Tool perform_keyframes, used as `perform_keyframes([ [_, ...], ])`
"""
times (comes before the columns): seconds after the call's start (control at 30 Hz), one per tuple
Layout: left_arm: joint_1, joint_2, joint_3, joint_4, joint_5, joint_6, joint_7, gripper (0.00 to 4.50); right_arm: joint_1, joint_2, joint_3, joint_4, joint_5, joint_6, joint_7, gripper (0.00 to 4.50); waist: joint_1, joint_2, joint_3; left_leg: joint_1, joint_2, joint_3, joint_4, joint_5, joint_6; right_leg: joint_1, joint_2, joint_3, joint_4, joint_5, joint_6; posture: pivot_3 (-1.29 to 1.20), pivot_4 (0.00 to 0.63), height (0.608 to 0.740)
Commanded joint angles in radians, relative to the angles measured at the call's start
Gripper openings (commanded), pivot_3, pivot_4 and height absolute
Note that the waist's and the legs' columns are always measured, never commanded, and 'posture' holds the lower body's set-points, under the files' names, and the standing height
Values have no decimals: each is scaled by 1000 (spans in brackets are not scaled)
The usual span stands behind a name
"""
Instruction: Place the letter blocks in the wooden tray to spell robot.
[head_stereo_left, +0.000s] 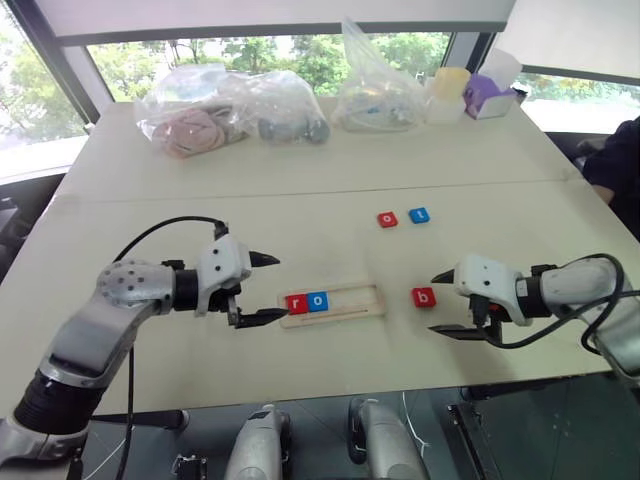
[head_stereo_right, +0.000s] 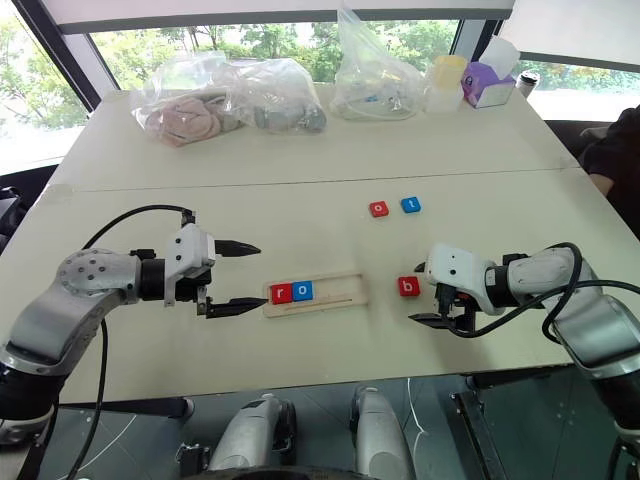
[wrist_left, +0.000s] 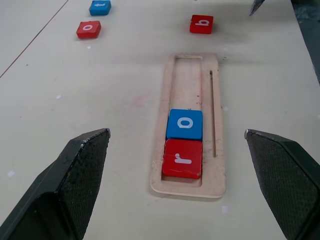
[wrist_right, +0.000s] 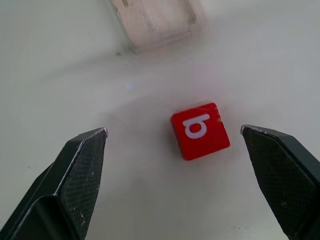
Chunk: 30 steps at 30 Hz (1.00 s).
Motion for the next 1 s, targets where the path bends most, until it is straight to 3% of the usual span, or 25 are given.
perform_keyframes([
  [0.03,3,2,10,-36,-1,-7,9,4500,-43,20,9,68,-17,-77,33,4410,1,0,0,0,0,0,0,0,0,0,0,0,0,0,0,0,150,740],
  [0.43,28,28,14,-65,2,-1,10,4500,-151,105,65,265,-64,-138,89,4410,1,0,0,0,0,0,0,0,0,1,0,0,1,3,-4,0,150,740],
  [0.53,30,31,16,-69,1,2,13,4500,-162,109,74,288,-78,-148,101,3577,1,0,0,0,0,0,0,0,0,1,0,0,1,3,-4,0,150,740],
  [0.67,33,38,20,-76,-2,6,17,4500,-177,120,81,317,-95,-169,109,1461,1,0,0,1,0,0,0,0,0,1,0,0,1,3,-4,0,150,740],
  [0.7,31,38,19,-76,-2,6,18,4500,-182,119,84,321,-103,-173,109,1136,1,0,0,1,0,0,0,0,0,1,0,0,1,3,-4,0,150,740],
  [1.0,30,40,18,-76,-3,5,22,4500,-266,126,74,113,-6,3,182,1143,0,0,0,1,0,0,1,0,0,1,1,0,2,3,-4,0,150,740],
])
